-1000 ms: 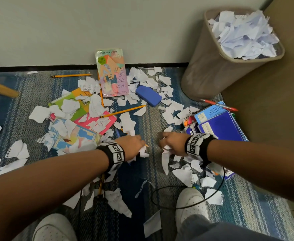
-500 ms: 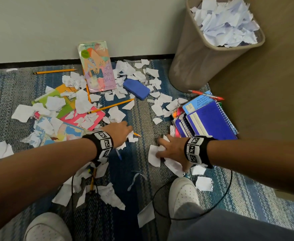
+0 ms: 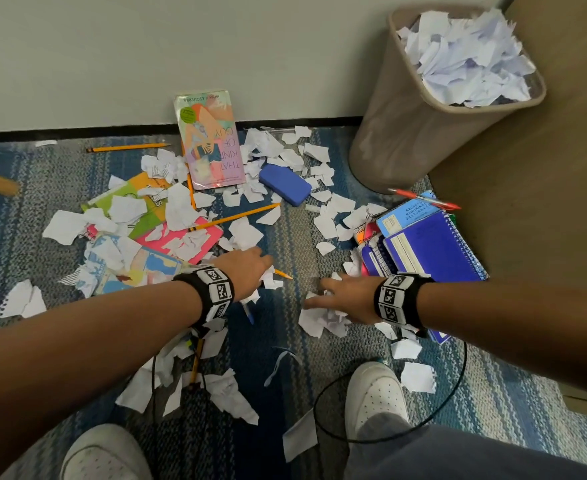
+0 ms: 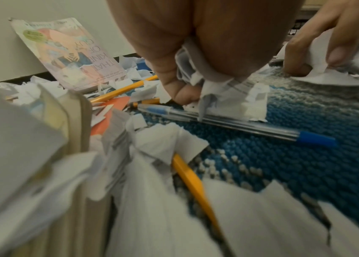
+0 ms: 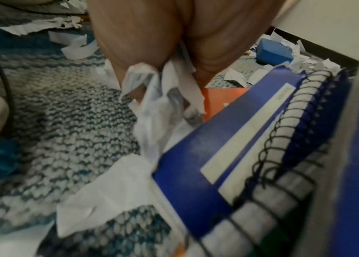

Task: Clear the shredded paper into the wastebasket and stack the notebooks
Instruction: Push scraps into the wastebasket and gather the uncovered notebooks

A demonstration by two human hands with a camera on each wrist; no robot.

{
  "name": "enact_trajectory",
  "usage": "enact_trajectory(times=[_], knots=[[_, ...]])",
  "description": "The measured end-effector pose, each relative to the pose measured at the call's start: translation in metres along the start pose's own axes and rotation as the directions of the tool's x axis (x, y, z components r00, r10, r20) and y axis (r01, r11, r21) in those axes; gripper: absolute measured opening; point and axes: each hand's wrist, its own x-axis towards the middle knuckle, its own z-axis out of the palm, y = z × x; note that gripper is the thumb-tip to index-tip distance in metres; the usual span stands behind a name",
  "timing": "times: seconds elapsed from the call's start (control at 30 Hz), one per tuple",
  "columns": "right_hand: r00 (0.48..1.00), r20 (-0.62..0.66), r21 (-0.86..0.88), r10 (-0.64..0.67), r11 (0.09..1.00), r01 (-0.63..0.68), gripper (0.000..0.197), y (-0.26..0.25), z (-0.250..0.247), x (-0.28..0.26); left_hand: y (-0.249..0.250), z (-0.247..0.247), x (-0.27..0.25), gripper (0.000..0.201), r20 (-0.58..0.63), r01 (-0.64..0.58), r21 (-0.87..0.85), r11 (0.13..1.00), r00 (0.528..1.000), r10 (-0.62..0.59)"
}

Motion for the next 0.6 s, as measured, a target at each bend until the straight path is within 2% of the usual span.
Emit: enact_trajectory(times=[0.1, 0.27, 0.5, 0.6], knots=[[0.999, -0.023, 0.028, -0.040, 0.999, 0.041, 0.089, -0.003, -0.001, 0.004, -0.001, 0.000, -0.002, 0.042, 0.006, 0.006, 0.003, 1.000, 1.000, -0.006], [0.997, -0.032, -0.030, -0.073, 0.997, 0.072, 0.081, -0.011, -0.012, 0.012, 0.000, -0.004, -0.001, 0.037, -0.009, 0.028, -0.036, 0.999, 1.000, -0.028], [0.995, -0.081, -0.090, -0.065, 0.994, 0.058, 0.040, -0.019, -0.020, 0.024, -0.002, -0.020, 0.003, 0.034, -0.109, 0.119, -0.171, 0.978, 0.984, -0.139], [0.989, -0.141, 0.037, -0.036, 0.998, 0.041, 0.026, -0.007, -0.037, 0.023, -0.011, -0.036, 0.008, 0.033, -0.180, 0.141, -0.240, 0.961, 0.966, -0.186]])
